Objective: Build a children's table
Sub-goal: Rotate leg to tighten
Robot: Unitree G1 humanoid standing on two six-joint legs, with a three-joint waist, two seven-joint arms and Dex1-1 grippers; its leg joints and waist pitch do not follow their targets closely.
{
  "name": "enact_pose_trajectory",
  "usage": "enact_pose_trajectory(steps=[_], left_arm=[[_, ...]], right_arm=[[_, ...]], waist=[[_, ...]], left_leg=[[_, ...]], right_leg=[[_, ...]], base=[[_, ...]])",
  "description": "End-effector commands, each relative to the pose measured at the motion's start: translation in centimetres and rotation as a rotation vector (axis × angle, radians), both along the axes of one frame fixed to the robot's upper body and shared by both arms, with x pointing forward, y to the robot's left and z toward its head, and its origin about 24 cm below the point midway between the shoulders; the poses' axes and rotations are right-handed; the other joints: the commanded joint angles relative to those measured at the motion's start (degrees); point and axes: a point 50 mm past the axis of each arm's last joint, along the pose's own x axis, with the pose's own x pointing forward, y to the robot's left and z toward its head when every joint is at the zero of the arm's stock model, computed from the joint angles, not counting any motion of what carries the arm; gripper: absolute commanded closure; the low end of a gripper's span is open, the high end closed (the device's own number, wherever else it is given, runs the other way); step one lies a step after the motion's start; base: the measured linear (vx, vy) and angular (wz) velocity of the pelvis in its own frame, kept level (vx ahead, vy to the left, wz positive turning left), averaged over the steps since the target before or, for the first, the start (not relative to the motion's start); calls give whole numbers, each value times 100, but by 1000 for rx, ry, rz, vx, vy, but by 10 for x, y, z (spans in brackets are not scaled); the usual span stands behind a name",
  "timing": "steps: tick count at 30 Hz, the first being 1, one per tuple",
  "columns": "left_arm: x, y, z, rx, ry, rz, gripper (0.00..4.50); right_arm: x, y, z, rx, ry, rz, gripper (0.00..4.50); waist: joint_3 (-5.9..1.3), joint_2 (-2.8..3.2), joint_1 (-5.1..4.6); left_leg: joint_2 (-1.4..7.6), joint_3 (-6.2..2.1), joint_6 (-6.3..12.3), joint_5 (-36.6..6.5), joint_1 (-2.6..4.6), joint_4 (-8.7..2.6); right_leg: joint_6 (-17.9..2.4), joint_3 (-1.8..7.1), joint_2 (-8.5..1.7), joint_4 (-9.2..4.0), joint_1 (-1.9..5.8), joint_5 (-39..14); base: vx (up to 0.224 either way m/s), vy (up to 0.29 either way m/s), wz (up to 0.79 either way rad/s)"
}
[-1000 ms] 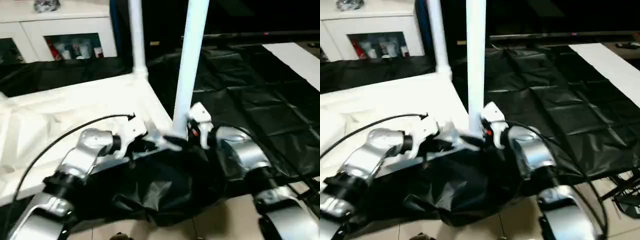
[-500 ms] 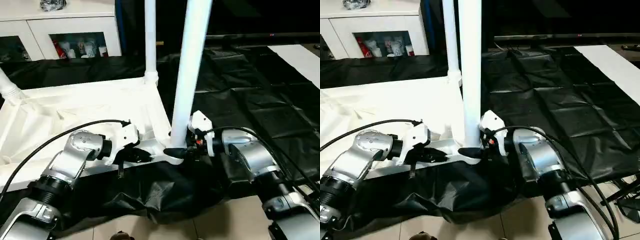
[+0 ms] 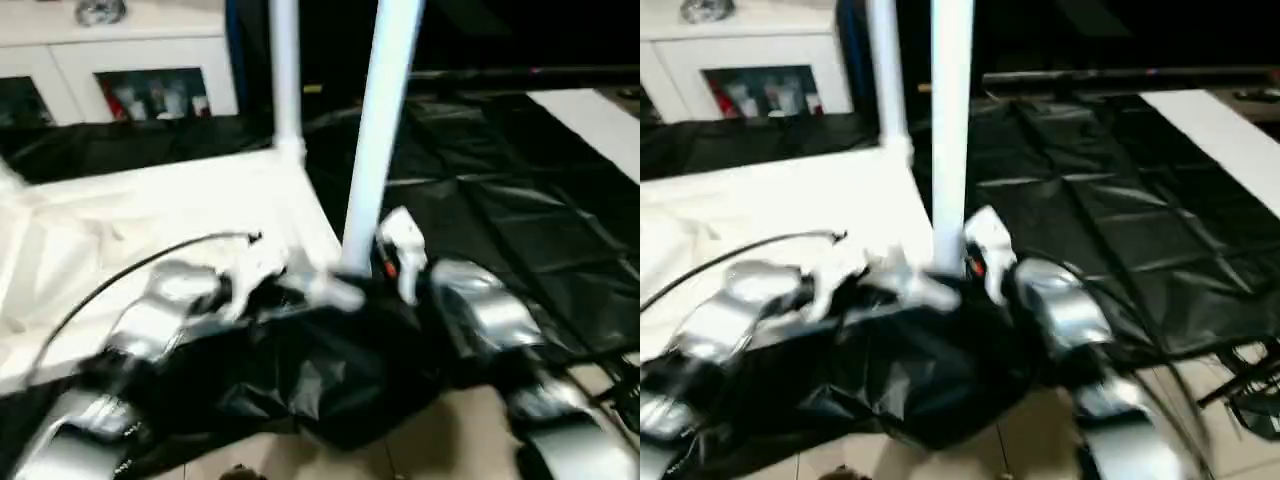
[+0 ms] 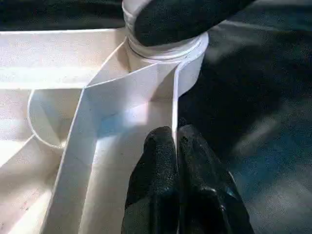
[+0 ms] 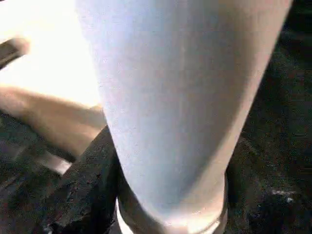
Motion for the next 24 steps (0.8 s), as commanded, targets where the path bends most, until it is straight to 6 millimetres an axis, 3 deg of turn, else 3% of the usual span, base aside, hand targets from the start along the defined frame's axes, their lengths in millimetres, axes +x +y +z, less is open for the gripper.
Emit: enact_pose_trajectory(steps=[1,5,7,10,14,20,24], left_arm=[[17,-17,18,-28,-102,120,450],[19,-26,18,-19,-130,121,450],[19,-30,18,-7,-149,100,450],[16,-32,17,-14,-158,58,450],[10,-30,15,-23,-157,-2,450],[-10,-22,11,-49,-129,-174,450],[-18,-17,9,-57,-95,-224,450]], right_arm=[[-8,40,-15,60,113,-22,190],[-5,52,-15,38,100,-58,190],[-5,57,-13,14,69,-37,190],[-5,60,-9,95,86,-4,120],[-5,55,-5,106,63,48,111],[-10,35,0,29,-21,209,48],[-17,23,1,17,-30,302,48]], waist=[[-383,47,-17],[-409,34,-36],[-395,34,-40],[-377,36,-46],[-393,38,-64],[-403,36,-113],[-398,43,-94]], left_leg=[[30,41,-38,-1011,33,-380],[27,47,44,-835,14,-363],[28,50,78,-902,11,-369],[32,47,92,-1050,16,-384],[34,43,168,-971,0,-376],[46,46,333,-812,-22,-358],[61,58,397,-759,-4,-356]], right_leg=[[-1134,316,-350,-512,337,-774],[-1210,314,-344,-469,350,-278],[-1209,309,-349,-484,347,-343],[-1149,314,-355,-513,350,-620],[-1208,312,-350,-488,362,-410],[-1330,304,-349,-450,396,15],[-1403,307,-338,-443,367,89]], base=[[0,0,0],[0,0,0],[0,0,0],[0,0,0],[0,0,0],[0,0,0],[0,0,0]])
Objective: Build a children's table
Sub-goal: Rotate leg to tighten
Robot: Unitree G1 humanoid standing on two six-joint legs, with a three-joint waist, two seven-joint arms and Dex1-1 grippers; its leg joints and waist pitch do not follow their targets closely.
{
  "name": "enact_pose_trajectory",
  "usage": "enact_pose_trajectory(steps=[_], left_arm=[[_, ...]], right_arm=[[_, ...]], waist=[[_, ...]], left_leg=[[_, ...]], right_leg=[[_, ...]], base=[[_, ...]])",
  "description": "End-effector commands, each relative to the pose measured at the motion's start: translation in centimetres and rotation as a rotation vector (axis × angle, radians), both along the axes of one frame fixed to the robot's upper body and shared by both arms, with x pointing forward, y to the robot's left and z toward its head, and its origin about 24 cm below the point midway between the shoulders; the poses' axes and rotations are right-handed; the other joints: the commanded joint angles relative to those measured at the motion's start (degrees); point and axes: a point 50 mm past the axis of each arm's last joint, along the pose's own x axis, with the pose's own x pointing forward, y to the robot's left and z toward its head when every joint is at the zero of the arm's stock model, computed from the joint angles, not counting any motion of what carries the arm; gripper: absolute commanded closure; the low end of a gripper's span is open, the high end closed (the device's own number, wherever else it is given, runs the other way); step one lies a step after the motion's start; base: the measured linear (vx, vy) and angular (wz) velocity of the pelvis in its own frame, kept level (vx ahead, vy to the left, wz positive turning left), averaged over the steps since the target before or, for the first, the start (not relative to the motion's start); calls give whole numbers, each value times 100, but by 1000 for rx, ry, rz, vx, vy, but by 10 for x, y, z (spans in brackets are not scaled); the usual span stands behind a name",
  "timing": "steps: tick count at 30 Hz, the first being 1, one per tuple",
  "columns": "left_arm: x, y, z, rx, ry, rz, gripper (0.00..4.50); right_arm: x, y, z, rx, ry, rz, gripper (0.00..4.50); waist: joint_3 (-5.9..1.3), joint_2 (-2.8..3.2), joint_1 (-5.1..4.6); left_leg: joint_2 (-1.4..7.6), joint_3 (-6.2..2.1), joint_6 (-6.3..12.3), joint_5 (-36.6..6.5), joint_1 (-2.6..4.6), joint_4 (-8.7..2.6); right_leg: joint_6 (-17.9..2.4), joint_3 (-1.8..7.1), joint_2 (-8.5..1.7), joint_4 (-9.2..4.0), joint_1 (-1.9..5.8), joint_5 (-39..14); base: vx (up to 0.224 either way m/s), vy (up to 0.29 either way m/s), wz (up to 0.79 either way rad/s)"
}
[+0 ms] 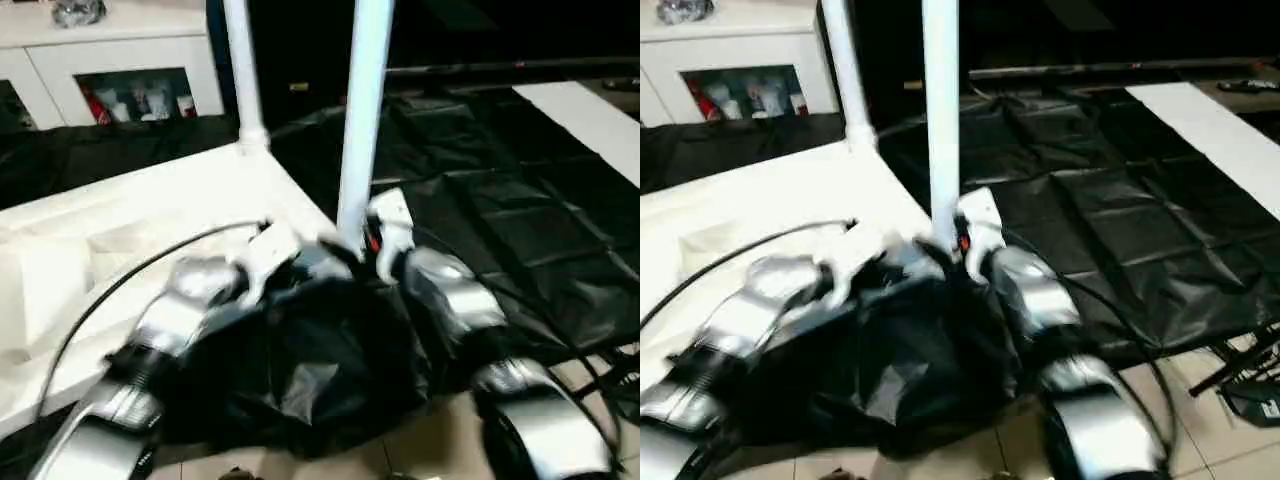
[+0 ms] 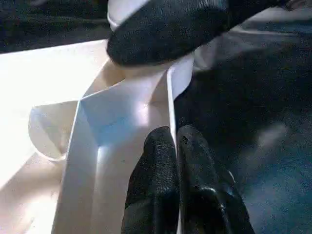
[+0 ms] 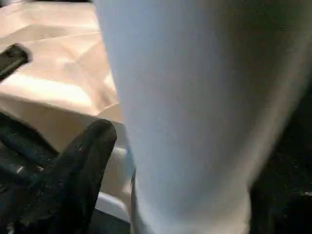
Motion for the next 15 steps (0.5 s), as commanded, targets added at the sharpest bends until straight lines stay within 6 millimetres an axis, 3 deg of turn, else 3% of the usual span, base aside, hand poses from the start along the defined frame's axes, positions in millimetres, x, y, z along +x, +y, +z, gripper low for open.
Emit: enact_pose_trajectory(steps=[1,7,15], left_arm=[[-6,-16,11,-33,-44,-135,450],[-18,-1,12,-21,-12,-219,450],[-30,12,12,4,45,-298,450]], right_arm=[[-14,12,1,-19,-2,198,48],[-27,-20,8,-88,-44,334,48],[-38,-31,12,-116,-37,430,63]], waist=[[-380,34,27],[-363,12,110],[-376,30,147]], left_leg=[[64,58,355,-899,45,-348],[69,62,297,-1029,41,-357],[72,56,282,-994,37,-358]], right_leg=[[-1379,305,-328,-438,364,-159],[-1214,320,-342,-479,362,-544],[-1220,318,-331,-456,346,-501]], base=[[0,0,0],[0,0,0],[0,0,0]])
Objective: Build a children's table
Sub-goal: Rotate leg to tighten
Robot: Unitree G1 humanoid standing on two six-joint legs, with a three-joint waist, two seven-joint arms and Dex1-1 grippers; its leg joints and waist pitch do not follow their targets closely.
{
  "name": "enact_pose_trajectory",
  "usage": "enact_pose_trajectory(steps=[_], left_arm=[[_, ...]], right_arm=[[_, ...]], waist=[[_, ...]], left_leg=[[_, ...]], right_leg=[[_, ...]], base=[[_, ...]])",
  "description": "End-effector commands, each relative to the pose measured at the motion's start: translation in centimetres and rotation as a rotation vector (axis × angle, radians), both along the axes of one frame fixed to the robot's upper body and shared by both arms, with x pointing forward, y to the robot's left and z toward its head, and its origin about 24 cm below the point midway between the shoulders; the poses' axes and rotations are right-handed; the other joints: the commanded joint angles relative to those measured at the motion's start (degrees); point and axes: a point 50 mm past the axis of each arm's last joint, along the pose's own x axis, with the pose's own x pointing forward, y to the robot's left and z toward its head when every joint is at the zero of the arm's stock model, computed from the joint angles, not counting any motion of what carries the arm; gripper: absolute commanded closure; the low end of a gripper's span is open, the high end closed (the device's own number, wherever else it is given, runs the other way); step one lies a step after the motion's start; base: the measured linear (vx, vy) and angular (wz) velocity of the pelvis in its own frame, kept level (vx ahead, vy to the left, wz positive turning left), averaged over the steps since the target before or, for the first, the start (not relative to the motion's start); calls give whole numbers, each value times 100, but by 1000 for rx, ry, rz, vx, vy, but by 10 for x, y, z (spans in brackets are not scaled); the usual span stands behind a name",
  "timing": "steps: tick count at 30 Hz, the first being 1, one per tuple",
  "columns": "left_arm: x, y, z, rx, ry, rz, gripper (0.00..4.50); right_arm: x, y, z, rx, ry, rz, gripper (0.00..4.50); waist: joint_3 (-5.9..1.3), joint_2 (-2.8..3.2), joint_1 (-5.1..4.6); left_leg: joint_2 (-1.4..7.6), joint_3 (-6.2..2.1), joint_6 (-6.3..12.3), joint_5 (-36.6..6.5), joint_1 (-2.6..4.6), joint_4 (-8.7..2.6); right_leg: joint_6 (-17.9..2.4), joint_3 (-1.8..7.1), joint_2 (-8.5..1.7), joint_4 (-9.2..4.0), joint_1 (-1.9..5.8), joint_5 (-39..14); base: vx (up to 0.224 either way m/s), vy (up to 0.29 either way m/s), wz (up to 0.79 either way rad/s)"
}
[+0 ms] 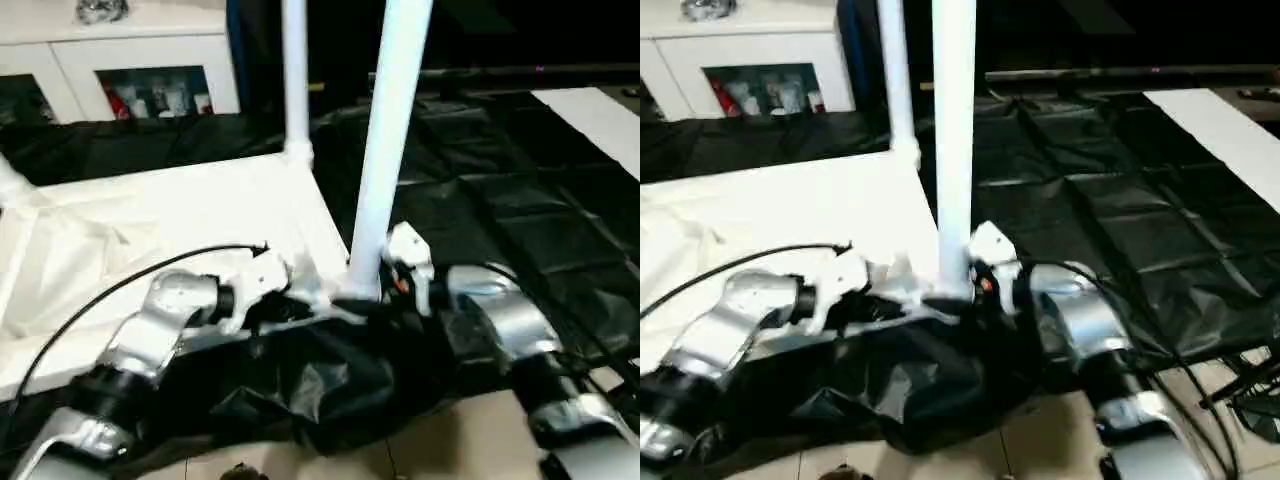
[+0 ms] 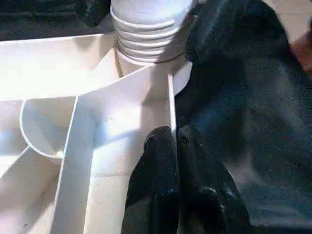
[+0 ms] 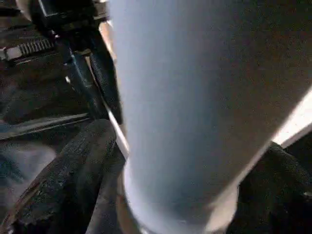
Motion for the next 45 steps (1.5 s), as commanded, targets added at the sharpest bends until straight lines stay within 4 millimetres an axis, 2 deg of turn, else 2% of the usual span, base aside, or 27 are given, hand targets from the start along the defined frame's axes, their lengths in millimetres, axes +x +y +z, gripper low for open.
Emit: enact_pose_trajectory(steps=[1,6,11,15,18,20,22,24,25,28,30,31,33,34,35,38,40,41,45], left_arm=[[-3,-7,9,-15,-24,-76,450],[-4,-5,8,1,-18,-80,450],[-3,-4,7,0,-20,-66,450],[1,-7,6,-13,-31,-29,450],[13,-12,8,-36,-48,85,450],[26,-17,11,-51,-72,189,450],[34,-21,13,-57,-88,254,450],[45,-28,16,-59,-108,349,450],[53,-33,18,-56,-121,420,450],[61,-40,21,-59,-139,492,450],[63,-43,22,-61,-144,498,450],[64,-48,23,-69,-155,494,450],[63,-52,24,-80,-161,472,450],[63,-53,24,-86,-158,466,450],[62,-53,24,-92,-155,459,450],[57,-53,22,-105,-138,413,450],[55,-52,21,-112,-133,386,450],[52,-50,21,-114,-127,357,450],[44,-46,20,-121,-103,263,450]], right_arm=[[-2,2,4,5,2,28,73],[-4,2,3,5,15,38,114],[-6,7,-2,20,39,25,158],[-5,12,-8,50,63,-38,173],[0,21,-13,91,78,-147,176],[7,33,-19,114,110,-270,177],[12,40,-22,117,118,-339,178],[18,54,-24,125,128,-423,178],[24,65,-26,126,143,-500,178],[31,76,-27,114,174,-623,178],[32,81,-27,111,167,-629,178],[31,89,-26,93,132,-606,178],[30,92,-26,127,155,-587,178],[30,94,-25,153,175,-578,143],[30,94,-23,173,187,-571,108],[31,90,-20,177,169,-526,100],[31,87,-19,174,155,-506,62],[32,84,-17,173,140,-484,58],[29,71,-13,155,93,-367,58]], waist=[[-374,26,-24],[-369,28,-17],[-381,38,-22],[-376,37,-29],[-354,35,-47],[-346,29,-58],[-343,32,-74],[-354,36,-72],[-373,44,-81],[-394,61,-107],[-404,60,-109],[-429,60,-114],[-428,53,-110],[-419,39,-116],[-412,51,-115],[-397,63,-126],[-389,54,-152],[-390,50,-164],[-412,49,-184]], left_leg=[[63,52,283,-978,30,-365],[59,54,242,-1045,37,-367],[54,52,242,-955,30,-357],[55,49,204,-1025,38,-366],[46,49,124,-1152,48,-380],[40,44,23,-1257,62,-392],[32,48,-27,-1256,65,-395],[30,39,-48,-1254,56,-393],[31,34,-85,-1172,65,-387],[18,34,-104,-954,45,-373],[20,30,-67,-891,32,-368],[14,37,14,-717,23,-351],[8,47,88,-683,27,-342],[14,48,142,-680,19,-350],[22,46,160,-727,24,-355],[30,47,165,-933,38,-366],[28,43,149,-977,26,-373],[24,40,157,-965,13,-371],[35,39,283,-738,4,-351]], right_leg=[[-1225,314,-322,-458,341,-477],[-1197,316,-330,-477,336,-624],[-1230,315,-323,-457,343,-427],[-1205,315,-327,-470,338,-539],[-1161,313,-333,-500,325,-827],[-1038,320,-343,-538,316,-1250],[-1007,323,-340,-552,295,-1326],[-973,316,-346,-543,315,-1351],[-1006,319,-344,-527,310,-1158],[-1101,321,-333,-479,324,-690],[-1131,316,-336,-463,347,-470],[-1216,312,-332,-422,357,-52],[-1259,313,-336,-423,369,92],[-1273,312,-334,-425,378,120],[-1280,310,-343,-429,375,52],[-1263,308,-348,-462,369,-217],[-1246,307,-349,-474,375,-370],[-1242,309,-353,-475,386,-376],[-1327,308,-341,-430,398,43]], base=[[0,0,0],[0,0,0],[0,0,0],[0,0,0],[0,0,0],[0,0,0],[0,0,0],[0,0,0],[0,0,0],[0,0,0],[0,0,0],[0,0,0],[0,0,0],[0,0,0],[0,0,0],[0,0,0],[0,0,0],[0,0,0],[0,0,0]])
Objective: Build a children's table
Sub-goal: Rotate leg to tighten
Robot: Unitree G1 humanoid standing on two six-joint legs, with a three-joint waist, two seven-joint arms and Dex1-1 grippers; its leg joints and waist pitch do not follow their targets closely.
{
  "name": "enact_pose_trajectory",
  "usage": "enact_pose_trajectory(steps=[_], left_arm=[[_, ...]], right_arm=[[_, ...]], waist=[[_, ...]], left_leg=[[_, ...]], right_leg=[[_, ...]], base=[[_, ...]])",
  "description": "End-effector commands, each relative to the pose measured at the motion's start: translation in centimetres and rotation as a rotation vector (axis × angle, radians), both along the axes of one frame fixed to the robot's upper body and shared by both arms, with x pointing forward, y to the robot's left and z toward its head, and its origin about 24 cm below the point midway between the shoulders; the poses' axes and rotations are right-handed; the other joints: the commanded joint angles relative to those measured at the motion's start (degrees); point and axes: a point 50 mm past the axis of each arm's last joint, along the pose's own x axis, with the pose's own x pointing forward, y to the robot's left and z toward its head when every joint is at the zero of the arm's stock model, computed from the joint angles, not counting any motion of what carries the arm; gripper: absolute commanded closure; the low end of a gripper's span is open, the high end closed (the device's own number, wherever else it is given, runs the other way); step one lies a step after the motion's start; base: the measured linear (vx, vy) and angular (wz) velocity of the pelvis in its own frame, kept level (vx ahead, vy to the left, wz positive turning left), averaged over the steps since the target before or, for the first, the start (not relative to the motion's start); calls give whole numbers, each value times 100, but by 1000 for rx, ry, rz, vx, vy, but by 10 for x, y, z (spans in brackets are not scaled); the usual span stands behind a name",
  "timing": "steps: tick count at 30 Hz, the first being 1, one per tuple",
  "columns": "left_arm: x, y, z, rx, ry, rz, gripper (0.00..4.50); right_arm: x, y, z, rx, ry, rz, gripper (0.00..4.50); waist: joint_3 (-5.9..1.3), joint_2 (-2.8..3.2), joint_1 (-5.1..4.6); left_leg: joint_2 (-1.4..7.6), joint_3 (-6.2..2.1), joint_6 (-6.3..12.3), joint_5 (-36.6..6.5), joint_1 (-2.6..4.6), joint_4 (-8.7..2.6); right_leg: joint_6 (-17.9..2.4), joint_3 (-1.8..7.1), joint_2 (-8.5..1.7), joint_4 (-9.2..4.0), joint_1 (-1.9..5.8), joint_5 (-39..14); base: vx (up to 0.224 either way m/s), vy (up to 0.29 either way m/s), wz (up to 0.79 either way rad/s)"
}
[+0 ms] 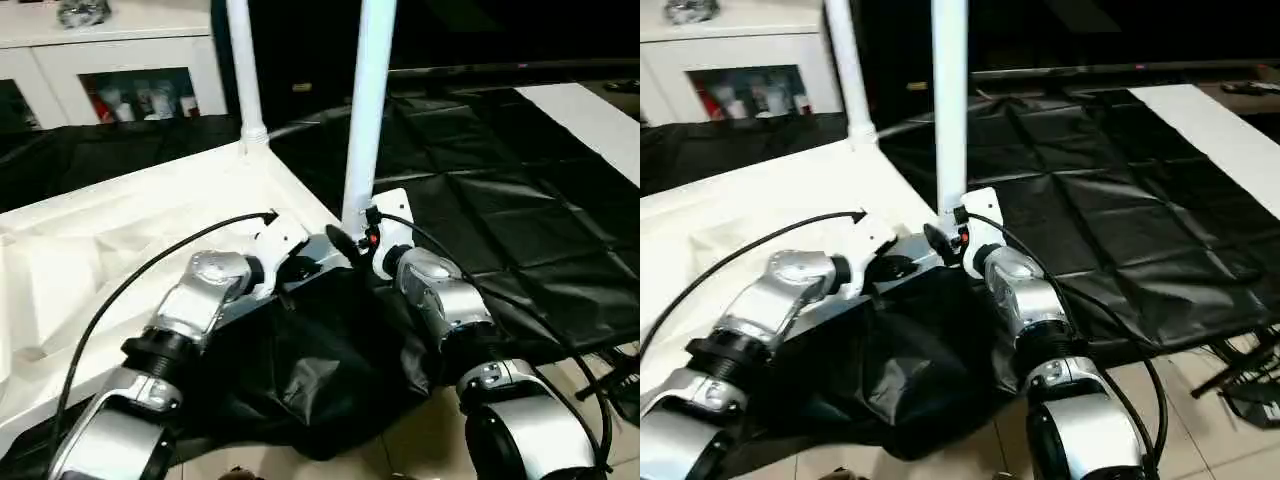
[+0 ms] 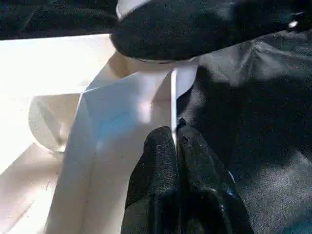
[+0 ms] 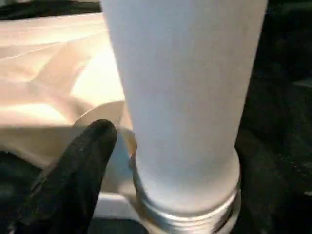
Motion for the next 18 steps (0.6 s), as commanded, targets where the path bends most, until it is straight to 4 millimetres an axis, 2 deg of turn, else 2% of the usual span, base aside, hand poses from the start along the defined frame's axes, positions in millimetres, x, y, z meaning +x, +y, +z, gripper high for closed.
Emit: enact_pose_trajectory(steps=[1,4,6,9,11,13,15,18], left_arm=[[-2,-20,21,-82,-78,-131,450],[-12,-13,20,-82,-45,-220,450],[-18,-8,19,-79,-26,-275,450],[-26,0,17,-68,-3,-332,450],[-29,3,16,-60,10,-348,450],[-34,10,15,-47,32,-376,450],[-38,15,15,-43,52,-393,450],[-41,17,15,-42,63,-409,450]], right_arm=[[-16,31,-2,10,14,248,58],[-22,15,1,-38,-31,361,58],[-26,5,2,-63,-41,420,58],[-31,-8,3,-93,-37,486,58],[-33,-13,4,-104,-37,505,58],[-37,-25,7,-113,-28,547,58],[-41,-33,9,-124,-22,588,58],[-44,-36,10,-128,-13,613,74]], waist=[[-424,38,37],[-428,41,40],[-427,47,54],[-391,50,98],[-390,46,130],[-374,12,160],[-391,19,208],[-393,8,216]], left_leg=[[40,37,339,-637,3,-322],[46,50,482,-513,6,-303],[52,59,519,-537,14,-298],[78,69,443,-858,38,-325],[86,63,404,-908,43,-331],[87,70,357,-978,50,-345],[91,65,350,-904,51,-340],[78,70,377,-793,37,-330]], right_leg=[[-1380,302,-344,-377,408,229],[-1482,297,-339,-359,398,523],[-1516,294,-337,-358,387,480],[-1481,297,-342,-408,360,-47],[-1428,298,-345,-412,365,-168],[-1338,309,-341,-430,356,-376],[-1318,310,-347,-414,360,-339],[-1330,306,-336,-400,350,-196]], base=[[0,0,0],[0,0,0],[0,0,0],[0,0,0],[0,0,0],[0,0,0],[0,0,0],[0,0,0]])
